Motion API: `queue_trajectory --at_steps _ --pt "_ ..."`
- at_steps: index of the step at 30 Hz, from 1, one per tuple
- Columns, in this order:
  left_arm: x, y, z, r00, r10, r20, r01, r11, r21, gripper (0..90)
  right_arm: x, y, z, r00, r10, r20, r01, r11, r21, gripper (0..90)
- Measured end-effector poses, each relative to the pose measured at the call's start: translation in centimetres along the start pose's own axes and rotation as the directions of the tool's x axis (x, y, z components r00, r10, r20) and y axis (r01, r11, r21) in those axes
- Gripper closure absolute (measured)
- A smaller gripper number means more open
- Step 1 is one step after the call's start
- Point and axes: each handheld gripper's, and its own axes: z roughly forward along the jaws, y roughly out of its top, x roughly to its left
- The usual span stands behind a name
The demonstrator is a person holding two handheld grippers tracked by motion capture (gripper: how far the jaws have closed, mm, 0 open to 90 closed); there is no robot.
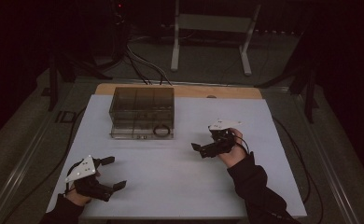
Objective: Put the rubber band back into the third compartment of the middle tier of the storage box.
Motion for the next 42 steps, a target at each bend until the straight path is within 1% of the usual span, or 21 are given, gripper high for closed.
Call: queue_trajectory --at_steps 5,6,7,14,18,26,33,36,42 --pt "0.0 0.0 0.0 1.0 0.0 0.001 0.0 1.0 0.0 0.2 -0.2 -1.3 -0.6 0.9998 0.019 0.0 -0.019 0.9998 -0.002 0.0" --pt "0.0 0.0 0.0 1.0 0.001 0.001 -0.001 1.0 0.0 0.2 -0.2 -1.9 -0.9 0.9996 0.027 0.001 -0.027 0.9996 -0.007 0.0" --pt "0.0 0.0 0.0 1.0 0.001 0.002 -0.001 1.0 0.0 0.2 -0.2 -1.9 -0.9 0.9996 0.027 0.001 -0.027 0.9996 -0.007 0.0" --pt "-0.1 0.0 0.0 1.0 0.004 0.006 -0.004 1.0 0.0 0.2 -0.3 -3.7 -2.1 0.9992 0.038 0.012 -0.038 0.9991 -0.018 0.0" --pt "-0.1 0.0 0.0 1.0 0.006 0.007 -0.006 1.0 -0.001 0.2 -0.6 -4.8 -2.9 0.9987 0.049 0.01 -0.049 0.9985 -0.023 0.0" --pt "-0.1 0.0 0.0 1.0 0.006 0.008 -0.006 1.0 -0.001 0.2 -0.7 -6.8 -4.2 0.9986 0.044 0.03 -0.043 0.999 -0.011 0.0" --pt "-0.1 0.0 0.0 1.0 0.004 0.007 -0.004 1.0 -0.002 0.2 -0.9 -8.3 -5.5 0.9976 0.049 0.049 -0.049 0.9987 -0.018 0.0" --pt "-0.1 0.1 0.0 1.0 0.004 0.008 -0.004 1.0 -0.004 0.2 -1.0 -9.0 -6.2 0.9964 0.062 0.059 -0.06 0.9979 -0.023 0.0" --pt "-0.1 0.1 -0.1 1.0 0.004 0.007 -0.004 1.0 -0.006 0.2 -1.4 -10.5 -7.6 0.9919 0.085 0.094 -0.084 0.9963 -0.015 0.0"
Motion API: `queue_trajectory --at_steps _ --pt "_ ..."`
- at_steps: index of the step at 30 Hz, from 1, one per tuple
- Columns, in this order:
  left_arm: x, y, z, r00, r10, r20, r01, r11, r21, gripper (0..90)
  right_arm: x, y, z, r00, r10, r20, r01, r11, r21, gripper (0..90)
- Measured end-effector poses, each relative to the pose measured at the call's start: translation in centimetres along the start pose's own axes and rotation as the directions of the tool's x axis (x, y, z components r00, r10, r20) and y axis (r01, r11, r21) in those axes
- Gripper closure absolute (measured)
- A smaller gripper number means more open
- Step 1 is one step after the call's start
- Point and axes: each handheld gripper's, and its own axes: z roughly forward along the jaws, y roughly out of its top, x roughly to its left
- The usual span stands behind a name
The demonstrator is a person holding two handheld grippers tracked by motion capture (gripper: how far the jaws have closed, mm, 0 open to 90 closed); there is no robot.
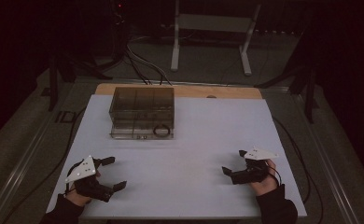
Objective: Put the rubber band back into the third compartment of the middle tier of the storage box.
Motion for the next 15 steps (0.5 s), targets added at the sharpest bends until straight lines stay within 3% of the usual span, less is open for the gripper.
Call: queue_trajectory --at_steps 15 --pt "0.0 0.0 0.1 1.0 0.001 0.0 -0.001 1.0 0.003 0.2 -1.6 -3.2 -2.8 0.9946 0.076 0.07 -0.078 0.9967 0.024 0.0"
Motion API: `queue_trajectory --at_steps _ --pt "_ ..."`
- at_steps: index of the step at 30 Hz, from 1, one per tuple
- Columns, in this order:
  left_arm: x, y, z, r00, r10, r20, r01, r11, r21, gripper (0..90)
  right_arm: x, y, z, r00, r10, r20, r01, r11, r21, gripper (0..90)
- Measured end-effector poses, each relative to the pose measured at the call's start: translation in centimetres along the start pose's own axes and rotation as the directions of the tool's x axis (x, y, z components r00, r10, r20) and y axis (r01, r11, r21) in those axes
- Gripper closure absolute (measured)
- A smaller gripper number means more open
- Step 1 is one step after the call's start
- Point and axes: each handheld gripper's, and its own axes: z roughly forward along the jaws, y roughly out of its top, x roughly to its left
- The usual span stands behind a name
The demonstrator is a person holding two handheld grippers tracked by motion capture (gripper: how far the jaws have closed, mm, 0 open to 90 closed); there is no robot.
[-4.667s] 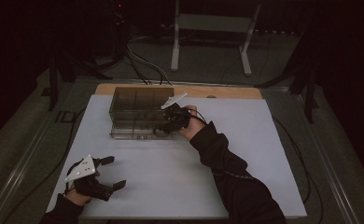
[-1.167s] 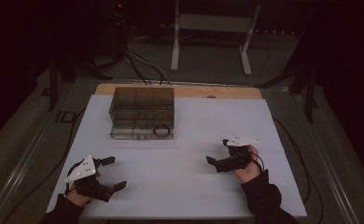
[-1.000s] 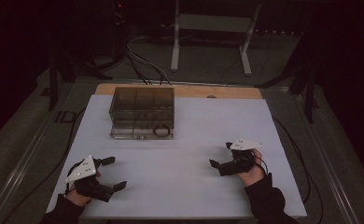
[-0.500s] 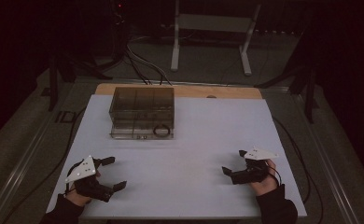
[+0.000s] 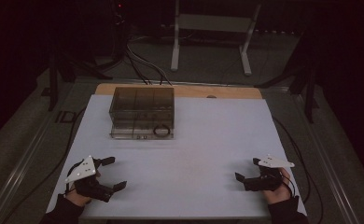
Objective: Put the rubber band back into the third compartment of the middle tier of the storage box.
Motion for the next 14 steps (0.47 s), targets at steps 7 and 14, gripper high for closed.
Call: queue_trajectory --at_steps 7,14 --pt "0.01 -0.01 0.02 1.0 0.001 -0.002 -0.001 1.0 0.003 0.2 -0.17 0.12 0.31 0.9997 0.018 -0.019 -0.018 0.9998 -0.011 0.0" --pt "0.0 -0.01 0.06 1.0 0.001 0.0 -0.001 1.0 0.002 0.2 -0.02 0.37 0.27 0.9991 0.026 -0.033 -0.027 0.9992 -0.03 0.0"
